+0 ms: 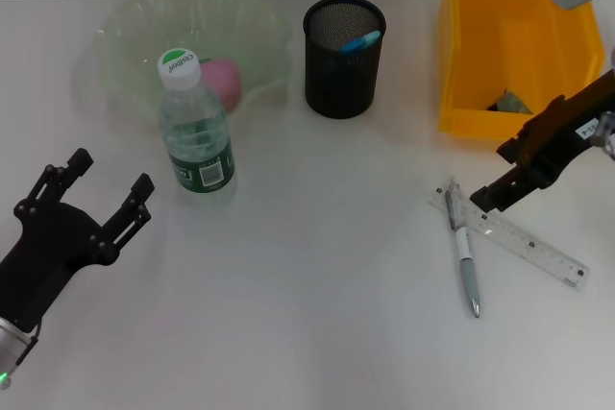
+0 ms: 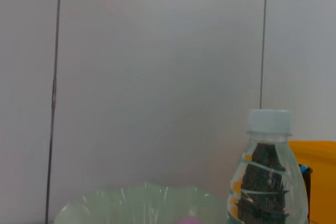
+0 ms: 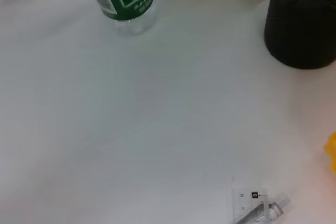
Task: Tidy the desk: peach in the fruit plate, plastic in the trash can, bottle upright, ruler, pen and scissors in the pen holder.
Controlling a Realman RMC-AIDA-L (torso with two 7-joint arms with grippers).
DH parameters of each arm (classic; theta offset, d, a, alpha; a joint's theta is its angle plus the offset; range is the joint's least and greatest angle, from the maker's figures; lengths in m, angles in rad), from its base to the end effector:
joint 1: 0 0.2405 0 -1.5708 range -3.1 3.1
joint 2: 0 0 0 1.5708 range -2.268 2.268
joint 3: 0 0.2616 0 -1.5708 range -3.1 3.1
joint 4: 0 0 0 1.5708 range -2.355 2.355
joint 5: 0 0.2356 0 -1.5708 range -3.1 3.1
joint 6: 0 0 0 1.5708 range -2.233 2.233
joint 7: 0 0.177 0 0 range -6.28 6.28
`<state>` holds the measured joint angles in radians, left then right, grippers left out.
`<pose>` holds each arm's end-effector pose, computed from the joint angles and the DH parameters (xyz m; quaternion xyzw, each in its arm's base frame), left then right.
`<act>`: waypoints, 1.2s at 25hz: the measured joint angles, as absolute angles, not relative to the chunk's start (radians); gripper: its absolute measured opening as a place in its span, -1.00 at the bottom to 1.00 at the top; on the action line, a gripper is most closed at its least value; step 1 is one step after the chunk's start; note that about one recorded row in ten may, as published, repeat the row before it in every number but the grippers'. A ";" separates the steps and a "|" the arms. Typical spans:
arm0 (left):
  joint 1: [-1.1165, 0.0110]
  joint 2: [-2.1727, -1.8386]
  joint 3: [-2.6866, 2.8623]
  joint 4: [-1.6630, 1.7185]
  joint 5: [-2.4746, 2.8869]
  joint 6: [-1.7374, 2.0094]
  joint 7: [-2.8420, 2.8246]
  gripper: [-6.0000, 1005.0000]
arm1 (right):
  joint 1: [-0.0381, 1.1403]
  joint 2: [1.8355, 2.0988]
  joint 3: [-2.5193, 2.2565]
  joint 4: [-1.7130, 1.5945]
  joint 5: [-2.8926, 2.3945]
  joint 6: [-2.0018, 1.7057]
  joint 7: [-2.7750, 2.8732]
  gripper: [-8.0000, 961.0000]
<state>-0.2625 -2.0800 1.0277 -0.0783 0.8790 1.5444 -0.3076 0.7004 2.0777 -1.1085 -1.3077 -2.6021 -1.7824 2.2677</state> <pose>-0.3588 0.2524 -0.0677 -0.7873 -0.2085 -0.3382 0.4715 0.1872 0.3887 0.0089 -0.9429 0.2700 -0.1644 0.1051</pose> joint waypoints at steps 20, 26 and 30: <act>-0.278 -2.080 1.028 -0.080 0.879 1.508 -0.315 0.62 | 0.777 2.085 -1.213 -1.013 -2.600 -1.510 2.262 0.70; -0.278 -2.080 1.028 -0.080 0.879 1.508 -0.315 0.62 | 0.782 2.086 -1.256 -0.972 -2.599 -1.469 2.278 0.69; -0.278 -2.080 1.029 -0.080 0.879 1.508 -0.315 0.62 | 0.782 2.087 -1.260 -0.961 -2.599 -1.459 2.279 0.69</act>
<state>-0.2777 -2.0801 1.0290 -0.0798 0.8789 1.5078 -0.3145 0.7817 2.0873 -1.2605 -0.9610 -2.5993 -1.4591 2.2792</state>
